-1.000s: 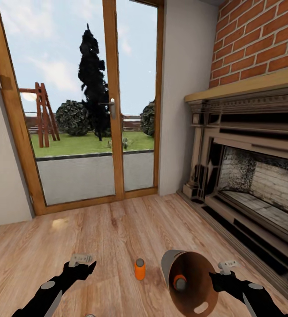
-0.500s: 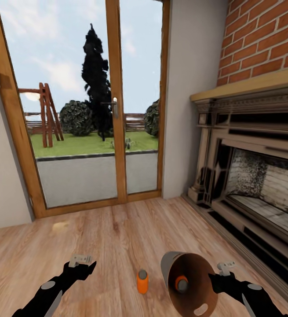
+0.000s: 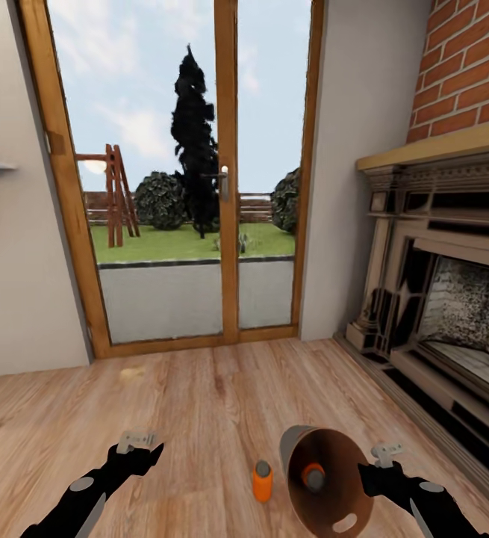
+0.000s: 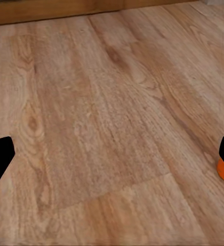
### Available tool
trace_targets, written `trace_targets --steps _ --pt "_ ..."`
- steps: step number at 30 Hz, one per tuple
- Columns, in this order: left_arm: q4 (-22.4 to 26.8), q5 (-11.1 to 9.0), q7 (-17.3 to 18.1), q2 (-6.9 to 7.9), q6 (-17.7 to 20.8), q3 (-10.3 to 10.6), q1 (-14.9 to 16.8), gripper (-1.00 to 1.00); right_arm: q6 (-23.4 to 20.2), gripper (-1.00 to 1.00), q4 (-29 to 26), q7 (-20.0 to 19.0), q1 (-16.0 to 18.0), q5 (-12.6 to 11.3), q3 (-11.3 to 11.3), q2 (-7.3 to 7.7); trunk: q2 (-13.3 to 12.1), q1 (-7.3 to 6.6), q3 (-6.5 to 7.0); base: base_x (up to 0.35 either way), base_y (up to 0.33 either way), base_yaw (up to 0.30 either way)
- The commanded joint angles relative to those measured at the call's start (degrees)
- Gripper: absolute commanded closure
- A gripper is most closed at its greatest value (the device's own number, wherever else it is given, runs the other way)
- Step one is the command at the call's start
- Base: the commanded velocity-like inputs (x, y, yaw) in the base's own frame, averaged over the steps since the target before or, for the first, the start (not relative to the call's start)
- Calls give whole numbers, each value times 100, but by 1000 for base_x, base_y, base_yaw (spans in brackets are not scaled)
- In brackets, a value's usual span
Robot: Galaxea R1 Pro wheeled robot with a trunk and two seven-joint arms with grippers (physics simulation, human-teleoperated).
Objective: Put the three can of soda from the living room inside the tash can in the kitchen.
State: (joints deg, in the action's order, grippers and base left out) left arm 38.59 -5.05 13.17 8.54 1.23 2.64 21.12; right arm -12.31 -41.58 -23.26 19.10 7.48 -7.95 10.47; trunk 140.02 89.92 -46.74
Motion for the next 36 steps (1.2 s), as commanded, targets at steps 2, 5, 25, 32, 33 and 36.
trace_targets --steps 2,5,25,32,33,36 --pt "-1 -3 1 -1 3 0 0 -100 -8 100 -8 -23 1 -62 -5 -1 1 0 1 -288 0 144" --pt "-1 -4 0 -1 6 0 -1 -100 -8 100 -8 -22 2 -62 -5 -1 1 0 1 -312 5 71" --pt "-413 -22 -7 6 8 0 6 -100 -8 100 -8 -17 3 -62 -5 -1 1 0 1 -258 76 6" --pt "-412 -24 -7 8 8 0 6 -100 -8 100 -8 -17 3 -62 -5 -1 1 0 1 -166 33 0" --pt "-412 -23 -7 8 8 0 6 -100 -8 100 -8 -17 3 -62 -5 -1 1 0 1 -56 7 0" --pt "-413 -22 -9 8 12 -5 6 -100 -8 100 -8 -14 4 -65 -5 -1 1 0 1 -34 5 0"
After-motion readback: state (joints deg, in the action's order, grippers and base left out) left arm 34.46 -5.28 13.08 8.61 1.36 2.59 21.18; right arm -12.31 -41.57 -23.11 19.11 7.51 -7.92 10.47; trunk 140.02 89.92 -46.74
